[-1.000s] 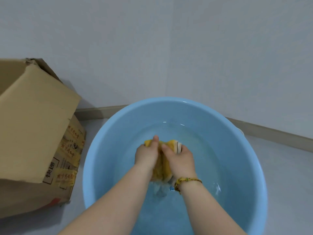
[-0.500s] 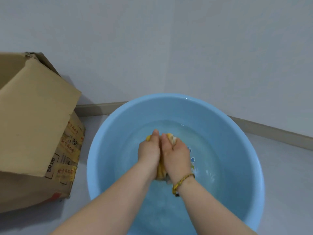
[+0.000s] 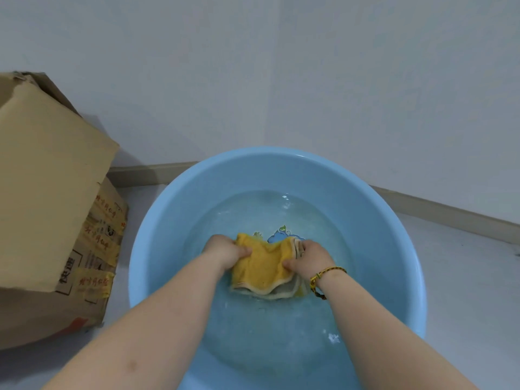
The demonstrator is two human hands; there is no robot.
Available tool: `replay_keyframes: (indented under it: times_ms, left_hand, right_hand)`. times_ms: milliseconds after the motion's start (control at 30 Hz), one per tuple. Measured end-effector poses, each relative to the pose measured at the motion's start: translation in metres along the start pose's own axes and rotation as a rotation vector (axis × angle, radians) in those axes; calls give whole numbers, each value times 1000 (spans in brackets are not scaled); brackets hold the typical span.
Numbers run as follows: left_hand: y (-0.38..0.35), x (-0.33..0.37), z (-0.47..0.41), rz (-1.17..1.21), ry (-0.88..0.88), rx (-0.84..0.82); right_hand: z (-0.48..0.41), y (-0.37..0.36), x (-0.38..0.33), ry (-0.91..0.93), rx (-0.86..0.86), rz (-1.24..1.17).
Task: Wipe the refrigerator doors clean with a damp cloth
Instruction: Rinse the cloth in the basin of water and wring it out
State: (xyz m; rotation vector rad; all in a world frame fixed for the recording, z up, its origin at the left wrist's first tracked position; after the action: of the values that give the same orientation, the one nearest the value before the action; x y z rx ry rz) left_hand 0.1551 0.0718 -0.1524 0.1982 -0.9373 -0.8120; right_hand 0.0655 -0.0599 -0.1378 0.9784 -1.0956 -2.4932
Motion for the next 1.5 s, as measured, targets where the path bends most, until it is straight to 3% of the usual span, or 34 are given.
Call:
replay_keyframes:
  times_ms: [100, 200, 300, 433, 567, 700, 767, 833, 867, 967, 1033, 1100, 1267, 1333, 1400, 1500]
  left_hand:
    - [-1, -9, -2, -98, 18, 24]
    - [-4, -9, -1, 76, 69, 13]
    - [-5, 2, 8, 386, 114, -77]
    - [0, 28, 32, 532, -14, -72]
    - [-3, 44, 61, 668, -160, -52]
    - [3, 37, 72, 936, -130, 43]
    - [9, 31, 71, 1005, -121, 75]
    - [13, 31, 73, 995, -157, 85]
    - [14, 32, 74, 977, -184, 80]
    - [16, 40, 80, 896, -277, -1]
    - [16, 44, 83, 806, -341, -38]
    - [17, 44, 85, 751, -358, -45]
    - [16, 43, 81, 648, -303, -123]
    - [15, 40, 81, 632, -245, -214]
    - [10, 39, 86, 675, -159, -303]
    - [3, 40, 84, 801, -62, -185]
  right_hand:
    - [-4, -7, 8, -40, -19, 35]
    - [-6, -11, 10, -53, -6, -7]
    - [-1, -1, 4, -71, 23, -256]
    - [21, 20, -22, 34, 146, -600]
    - [47, 11, -49, 318, 325, -478]
    - [75, -12, -56, 725, 447, -76]
    - [78, -21, -52, 771, 590, -58]
    - [83, -21, -48, 657, 673, -241]
    - [84, -15, -48, 551, 641, -338]
    - [84, -8, -44, 246, 196, -680]
    - [80, -5, -45, 301, 74, -830]
    - [77, -7, -46, 341, 55, -807]
    - [75, -4, -39, 203, -153, -835]
    - [69, 6, -32, 133, 48, -648]
    - [67, 11, -29, 159, 289, -202]
    - [74, 2, -41, 409, 617, 271]
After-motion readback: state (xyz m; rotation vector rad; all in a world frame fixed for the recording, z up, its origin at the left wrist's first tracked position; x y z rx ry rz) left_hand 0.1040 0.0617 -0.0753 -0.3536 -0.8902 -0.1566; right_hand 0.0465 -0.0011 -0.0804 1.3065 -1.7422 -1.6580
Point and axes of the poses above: each hand's wrist, its own z-axis away from the middle knuckle, its own y-axis out of the back of the hand, x = y × z, the point moved 2 cm from there along -z, towards the middle knuckle, and after that the axes turned 5 degrees about x, right-handed, at the moved point
